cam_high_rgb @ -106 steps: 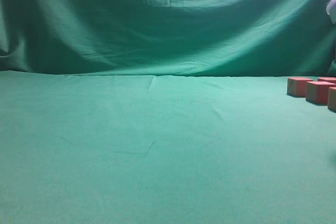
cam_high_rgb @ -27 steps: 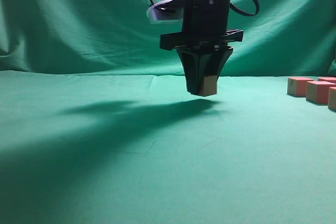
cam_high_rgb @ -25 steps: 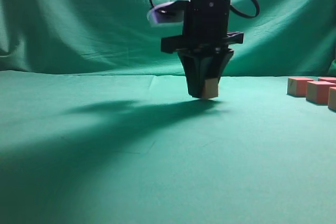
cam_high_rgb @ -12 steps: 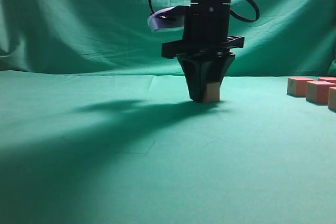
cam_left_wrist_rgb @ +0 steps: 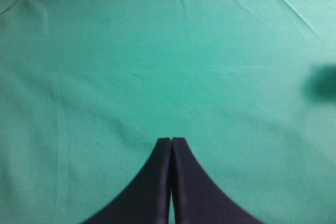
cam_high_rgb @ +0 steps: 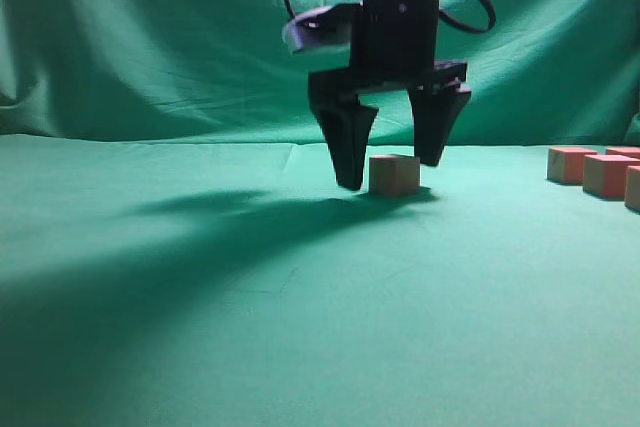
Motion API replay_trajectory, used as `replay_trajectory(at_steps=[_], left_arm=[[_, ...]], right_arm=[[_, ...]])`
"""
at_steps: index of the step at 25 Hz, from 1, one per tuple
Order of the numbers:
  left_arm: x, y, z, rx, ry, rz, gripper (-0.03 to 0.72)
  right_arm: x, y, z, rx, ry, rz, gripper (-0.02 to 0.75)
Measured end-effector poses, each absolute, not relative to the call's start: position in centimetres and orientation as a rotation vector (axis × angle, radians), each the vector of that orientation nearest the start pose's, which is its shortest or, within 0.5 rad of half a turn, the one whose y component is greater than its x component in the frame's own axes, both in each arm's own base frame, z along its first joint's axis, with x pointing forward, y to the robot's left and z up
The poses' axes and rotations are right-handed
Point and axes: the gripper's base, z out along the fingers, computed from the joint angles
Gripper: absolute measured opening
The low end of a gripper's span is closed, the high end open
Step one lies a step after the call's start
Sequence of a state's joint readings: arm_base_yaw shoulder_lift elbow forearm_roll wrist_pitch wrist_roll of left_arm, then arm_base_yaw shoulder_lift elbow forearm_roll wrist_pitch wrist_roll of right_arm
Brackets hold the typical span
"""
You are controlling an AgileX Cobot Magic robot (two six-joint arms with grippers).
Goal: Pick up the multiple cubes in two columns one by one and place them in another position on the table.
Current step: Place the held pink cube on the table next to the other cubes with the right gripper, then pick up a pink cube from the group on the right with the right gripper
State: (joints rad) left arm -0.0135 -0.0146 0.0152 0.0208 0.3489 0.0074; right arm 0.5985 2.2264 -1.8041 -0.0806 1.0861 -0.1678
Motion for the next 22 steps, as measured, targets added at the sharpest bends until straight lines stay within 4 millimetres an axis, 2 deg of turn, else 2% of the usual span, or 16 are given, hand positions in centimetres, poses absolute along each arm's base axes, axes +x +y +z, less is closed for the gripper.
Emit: replay_trajectory(at_steps=[3,5,6,9,10,14,15,18,20,22], left_arm=[[5.3,0.0,17.7,0.032,1.833,0.016,0.0],[5.3,0.0,17.7,0.032,1.833,0.016,0.0],[5.3,0.0,17.7,0.032,1.833,0.016,0.0],[5.3,0.0,17.7,0.032,1.833,0.016,0.0],[5.3,0.0,17.7,0.032,1.833,0.016,0.0],[5.3,0.0,17.7,0.032,1.833,0.016,0.0],[5.3,0.0,17.7,0.032,1.833,0.016,0.0],[5.3,0.0,17.7,0.032,1.833,0.016,0.0],[5.3,0.0,17.7,0.032,1.833,0.016,0.0],[5.3,0.0,17.7,0.032,1.833,0.016,0.0]], right_arm=[[38.6,25.5,19.4,-1.148,2.743,-0.062,0.669],[39.1,25.8,22.2,-1.121,2.7,-0.047,0.669],[39.3,26.0,23.6,-1.099,2.664,-0.034,0.626],[39.1,25.8,27.4,-1.043,2.591,-0.004,0.625],[38.7,25.6,28.7,-1.03,2.569,0.004,0.579],[36.8,24.1,34.3,-0.93,2.483,0.028,0.577],[35.9,23.3,36.3,-0.9,2.447,0.028,0.533],[33.2,20.9,40.4,-0.801,2.383,0.002,0.528],[31.3,19.1,42.0,-0.732,2.374,-0.018,0.528],[29.6,16.8,42.8,-0.652,2.392,-0.021,0.528]])
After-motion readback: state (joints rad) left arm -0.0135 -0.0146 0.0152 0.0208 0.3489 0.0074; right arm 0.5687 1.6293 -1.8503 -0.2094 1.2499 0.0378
